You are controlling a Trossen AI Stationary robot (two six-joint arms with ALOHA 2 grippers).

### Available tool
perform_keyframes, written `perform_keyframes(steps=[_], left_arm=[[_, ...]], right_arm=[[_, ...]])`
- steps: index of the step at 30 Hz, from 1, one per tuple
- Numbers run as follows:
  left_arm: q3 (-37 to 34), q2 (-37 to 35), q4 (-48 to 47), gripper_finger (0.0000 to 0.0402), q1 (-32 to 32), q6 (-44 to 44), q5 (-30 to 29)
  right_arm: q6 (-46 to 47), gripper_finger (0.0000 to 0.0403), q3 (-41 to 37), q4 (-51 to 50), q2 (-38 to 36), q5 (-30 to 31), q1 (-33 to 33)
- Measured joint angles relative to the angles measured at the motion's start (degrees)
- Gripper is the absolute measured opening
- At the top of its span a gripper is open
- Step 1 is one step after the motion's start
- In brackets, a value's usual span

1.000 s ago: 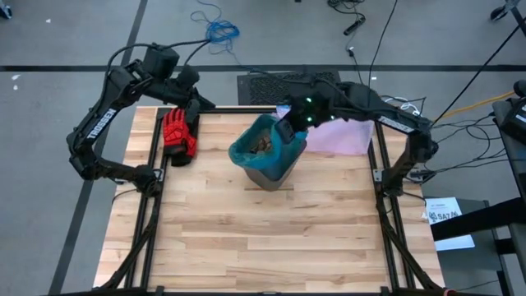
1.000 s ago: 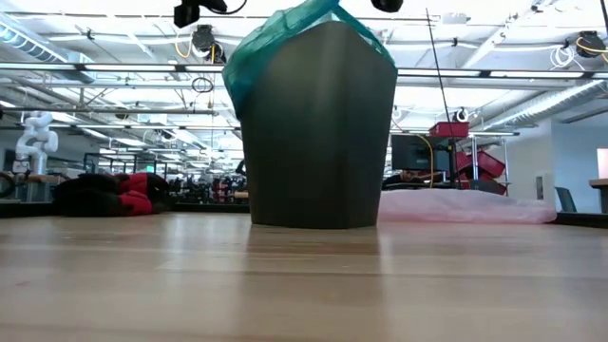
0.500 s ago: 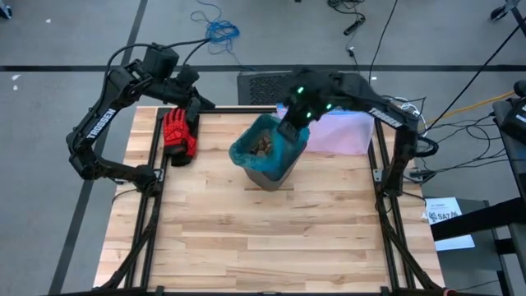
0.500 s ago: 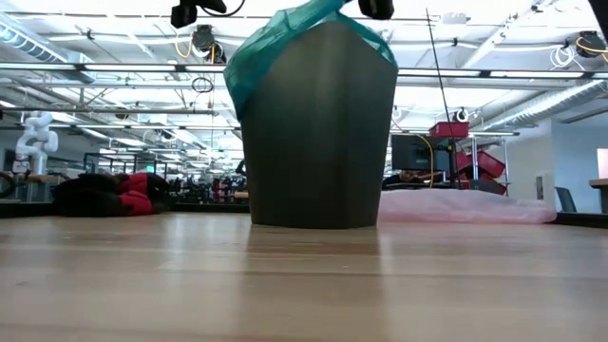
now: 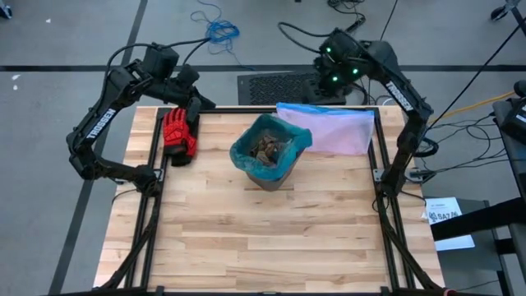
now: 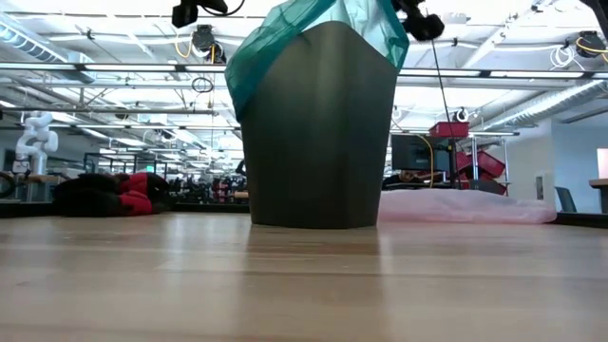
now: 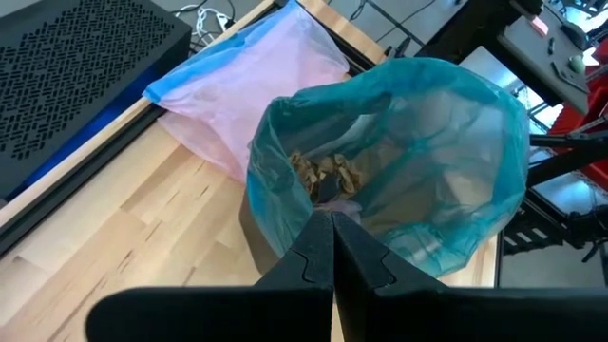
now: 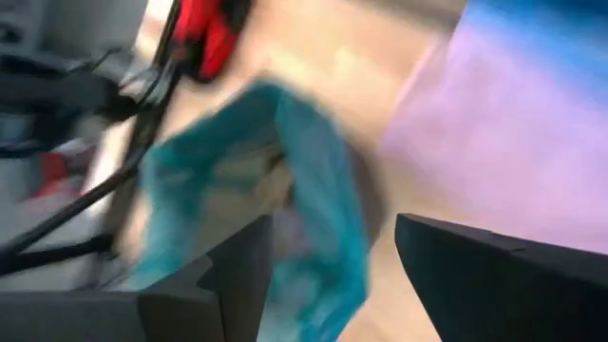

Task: Place trash/remove bag and relplace
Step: Remove the blue trash bag from the black trash bin

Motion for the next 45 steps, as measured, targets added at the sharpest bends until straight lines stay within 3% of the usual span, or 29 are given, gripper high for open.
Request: perform_keyframes(steps=[2, 7, 12, 16, 24, 30, 33, 39, 45], left_arm=[[0.0, 0.0, 0.1, 0.0, 0.0, 0.0, 0.0], [0.0, 0.0, 0.1, 0.0, 0.0, 0.2, 0.0], [0.0, 0.0, 0.1, 0.0, 0.0, 0.6, 0.0], [0.0, 0.0, 0.1, 0.0, 0.0, 0.6, 0.0], [0.0, 0.0, -0.1, 0.0, 0.0, 0.6, 0.1], [0.0, 0.0, -0.2, 0.0, 0.0, 0.6, 0.1], [0.0, 0.0, -0.2, 0.0, 0.0, 0.4, 0.1], [0.0, 0.0, -0.3, 0.0, 0.0, 0.4, 0.1], [0.0, 0.0, -0.3, 0.0, 0.0, 0.4, 0.1]], right_arm=[[0.9, 0.0212, -0.6, -0.9, -0.1, -6.3, -3.1], [-0.3, 0.02, -3.8, -0.4, 0.0, -8.6, -9.0], [-4.7, 0.0195, -10.3, -0.1, 2.6, -13.3, -10.4], [-5.4, 0.0195, -17.0, 10.0, 4.7, -25.6, -9.6], [-2.3, 0.0194, -28.6, 25.8, 8.6, -30.9, -8.5], [4.2, 0.0191, -33.0, 36.4, 10.5, -41.6, -7.3], [5.3, 0.0163, -33.1, 40.6, 10.5, -45.8, -5.4], [5.8, 0.0019, -32.8, 46.7, 9.5, -43.8, -2.3], [2.9, 0.0001, -27.5, 45.5, 7.7, -32.5, -0.6]])
